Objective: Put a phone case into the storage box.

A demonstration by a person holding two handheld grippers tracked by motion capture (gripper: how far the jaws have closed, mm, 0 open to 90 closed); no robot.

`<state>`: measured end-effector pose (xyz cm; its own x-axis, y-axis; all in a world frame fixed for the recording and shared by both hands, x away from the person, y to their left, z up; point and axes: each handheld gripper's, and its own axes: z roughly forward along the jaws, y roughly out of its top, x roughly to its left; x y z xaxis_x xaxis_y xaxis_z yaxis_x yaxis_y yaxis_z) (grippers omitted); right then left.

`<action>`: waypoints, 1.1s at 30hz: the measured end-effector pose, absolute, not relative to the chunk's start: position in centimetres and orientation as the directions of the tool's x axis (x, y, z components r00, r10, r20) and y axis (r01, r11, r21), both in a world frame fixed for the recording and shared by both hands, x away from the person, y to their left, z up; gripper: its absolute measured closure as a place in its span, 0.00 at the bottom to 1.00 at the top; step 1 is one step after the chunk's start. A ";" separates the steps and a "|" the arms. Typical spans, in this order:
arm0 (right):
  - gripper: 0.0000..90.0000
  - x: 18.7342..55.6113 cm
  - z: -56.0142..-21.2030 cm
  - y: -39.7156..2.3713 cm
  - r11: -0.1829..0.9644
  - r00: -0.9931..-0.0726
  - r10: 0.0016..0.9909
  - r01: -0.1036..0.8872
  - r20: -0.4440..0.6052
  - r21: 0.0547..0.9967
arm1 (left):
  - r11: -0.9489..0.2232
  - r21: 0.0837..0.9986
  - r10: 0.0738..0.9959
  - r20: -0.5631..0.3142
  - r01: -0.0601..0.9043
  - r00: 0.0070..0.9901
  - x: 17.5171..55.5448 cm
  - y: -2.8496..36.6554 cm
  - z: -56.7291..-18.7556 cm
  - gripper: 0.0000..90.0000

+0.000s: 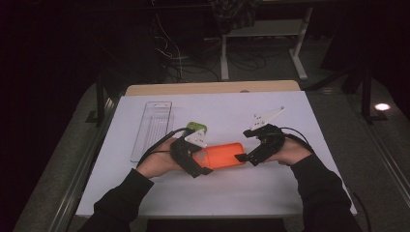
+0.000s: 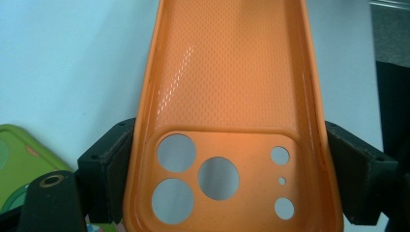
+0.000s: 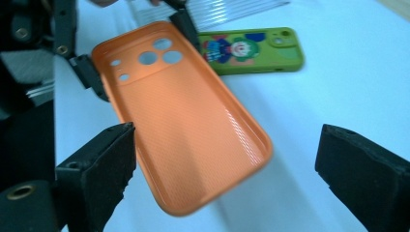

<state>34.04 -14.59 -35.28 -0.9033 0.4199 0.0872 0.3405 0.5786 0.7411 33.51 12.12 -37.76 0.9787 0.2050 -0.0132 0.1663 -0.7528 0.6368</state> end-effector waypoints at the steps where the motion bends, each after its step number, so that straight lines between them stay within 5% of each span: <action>1: 0.07 33.9 -35.3 -14.7 0.559 -0.891 0.442 0.364 0.104 0.745 | -0.753 0.636 0.212 -0.008 0.169 0.977 33.5 12.1 -37.8 0.18; 14: 0.04 32.8 -37.0 -16.9 0.438 -0.774 0.623 0.461 0.108 0.772 | -0.720 0.625 0.396 0.011 0.302 0.918 33.8 12.1 -38.0 0.18; 33: 0.02 30.7 -41.8 -15.5 0.321 -0.644 0.749 0.558 0.156 0.765 | -0.689 0.623 0.475 0.003 0.370 0.880 34.0 12.2 -38.1 0.18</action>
